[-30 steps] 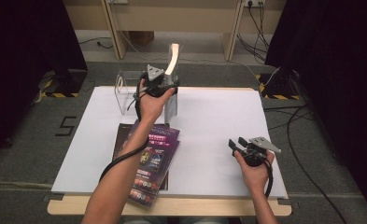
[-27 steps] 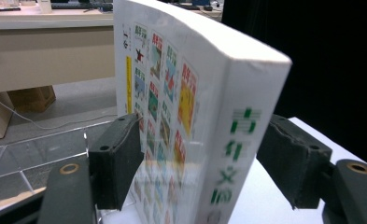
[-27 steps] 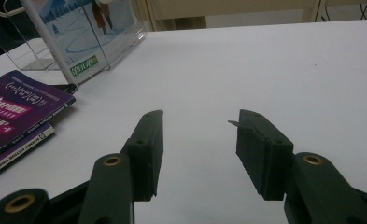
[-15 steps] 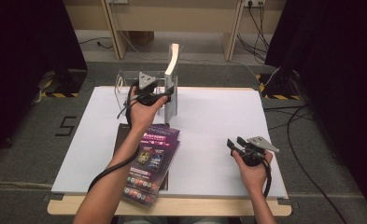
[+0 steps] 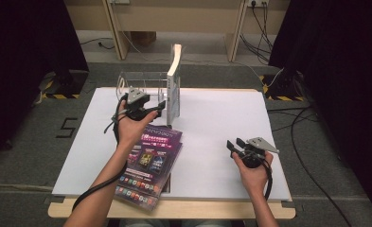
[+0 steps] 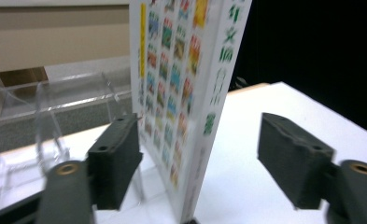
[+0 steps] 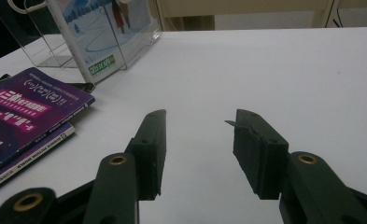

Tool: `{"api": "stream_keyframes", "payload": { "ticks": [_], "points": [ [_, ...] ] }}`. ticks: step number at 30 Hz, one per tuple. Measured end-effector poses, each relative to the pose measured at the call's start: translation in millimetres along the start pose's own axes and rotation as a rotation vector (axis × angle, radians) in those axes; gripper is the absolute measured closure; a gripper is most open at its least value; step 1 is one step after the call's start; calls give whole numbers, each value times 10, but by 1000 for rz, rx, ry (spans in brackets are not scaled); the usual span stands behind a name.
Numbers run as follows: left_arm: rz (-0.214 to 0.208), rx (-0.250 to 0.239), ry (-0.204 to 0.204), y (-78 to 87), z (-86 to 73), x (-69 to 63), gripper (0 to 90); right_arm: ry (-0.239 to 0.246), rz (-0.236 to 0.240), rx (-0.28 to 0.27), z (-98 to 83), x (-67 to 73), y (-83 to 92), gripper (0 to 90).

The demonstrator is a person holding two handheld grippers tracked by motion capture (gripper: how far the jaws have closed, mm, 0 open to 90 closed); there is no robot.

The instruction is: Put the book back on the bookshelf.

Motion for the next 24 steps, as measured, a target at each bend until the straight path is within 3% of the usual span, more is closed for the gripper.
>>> {"api": "stream_keyframes", "payload": {
  "ticks": [7,18,20,22,24],
  "points": [
    [8,47,37,236,-263,223,465,17,16,29,9,97,-23,601],
    [83,178,118,495,-863,633,712,26,53,99,-28,279,-134,727],
    [91,213,140,512,-995,693,722,30,62,114,-34,323,-161,751],
    [84,233,187,521,-1120,738,722,39,70,124,-40,355,-188,767],
    [78,250,217,521,-1206,767,683,43,75,142,-57,393,-222,790]
  ]
}}
Point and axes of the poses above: each handheld gripper's, and its own axes: y roughly backward along the jaws, z roughly out of its top, x roughly to its left, the point moved 7 cm from there along -y, roughly forward along the jaws, and after that the axes turned 3 degrees about -y, right-handed, at the moved point
